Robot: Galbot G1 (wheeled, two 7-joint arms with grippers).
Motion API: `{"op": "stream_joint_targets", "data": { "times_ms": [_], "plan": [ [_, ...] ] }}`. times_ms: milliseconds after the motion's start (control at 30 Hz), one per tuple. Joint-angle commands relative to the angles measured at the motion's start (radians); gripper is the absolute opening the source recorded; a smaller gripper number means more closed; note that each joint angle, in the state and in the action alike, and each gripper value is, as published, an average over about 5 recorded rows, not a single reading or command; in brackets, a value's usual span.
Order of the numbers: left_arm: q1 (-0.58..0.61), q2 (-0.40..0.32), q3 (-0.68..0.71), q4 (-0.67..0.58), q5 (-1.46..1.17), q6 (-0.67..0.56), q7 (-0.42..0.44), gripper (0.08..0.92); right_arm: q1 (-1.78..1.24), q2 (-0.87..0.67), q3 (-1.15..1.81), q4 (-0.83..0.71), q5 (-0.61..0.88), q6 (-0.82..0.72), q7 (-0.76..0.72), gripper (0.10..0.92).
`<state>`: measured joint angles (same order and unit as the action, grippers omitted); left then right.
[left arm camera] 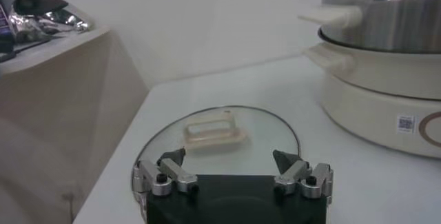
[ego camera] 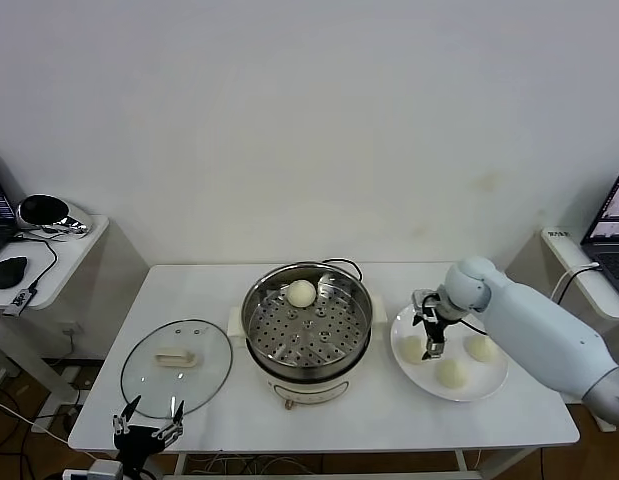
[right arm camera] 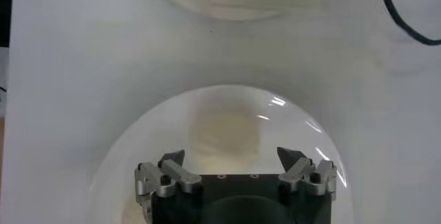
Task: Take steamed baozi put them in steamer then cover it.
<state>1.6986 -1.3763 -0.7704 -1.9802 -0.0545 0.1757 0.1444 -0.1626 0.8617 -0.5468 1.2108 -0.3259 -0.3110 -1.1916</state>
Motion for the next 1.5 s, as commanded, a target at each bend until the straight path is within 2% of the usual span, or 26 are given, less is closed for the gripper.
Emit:
{"op": "stream_joint_targets", "data": {
  "times_ms": [33, 733, 833, 1000, 1100, 1333, 1500],
  "plan": [
    [0.0, 0.001, 0.0, 0.004, 0.0, -0.001, 0.0, 0.823, -0.008, 0.025, 0.002, -0.04, -0.017, 0.012, 0.009, 0.823],
    [-0.002, 0.001, 0.003, 0.012, 0.0, -0.001, -0.001, 0.823, -0.02, 0.05, 0.01, -0.086, -0.028, 0.029, 0.012, 0.819],
    [-0.003, 0.001, 0.003, 0.013, 0.0, -0.001, -0.001, 0.823, -0.02, 0.051, 0.01, -0.09, -0.025, 0.028, 0.011, 0.775],
    [-0.003, 0.001, 0.005, 0.014, 0.001, -0.001, -0.001, 0.823, -0.021, 0.051, 0.012, -0.092, -0.018, 0.026, 0.008, 0.641],
    [-0.001, 0.002, 0.004, 0.014, 0.0, -0.002, -0.001, 0.823, -0.02, 0.049, 0.014, -0.088, -0.013, 0.026, 0.006, 0.602],
    [-0.007, -0.001, 0.007, 0.011, 0.005, 0.002, -0.001, 0.823, 0.034, -0.014, 0.005, 0.001, 0.045, 0.012, -0.012, 0.594],
    [-0.008, 0.009, 0.0, 0.004, 0.006, 0.006, -0.004, 0.823, 0.178, -0.125, -0.045, 0.152, 0.15, -0.016, -0.05, 0.594]
  ]
}}
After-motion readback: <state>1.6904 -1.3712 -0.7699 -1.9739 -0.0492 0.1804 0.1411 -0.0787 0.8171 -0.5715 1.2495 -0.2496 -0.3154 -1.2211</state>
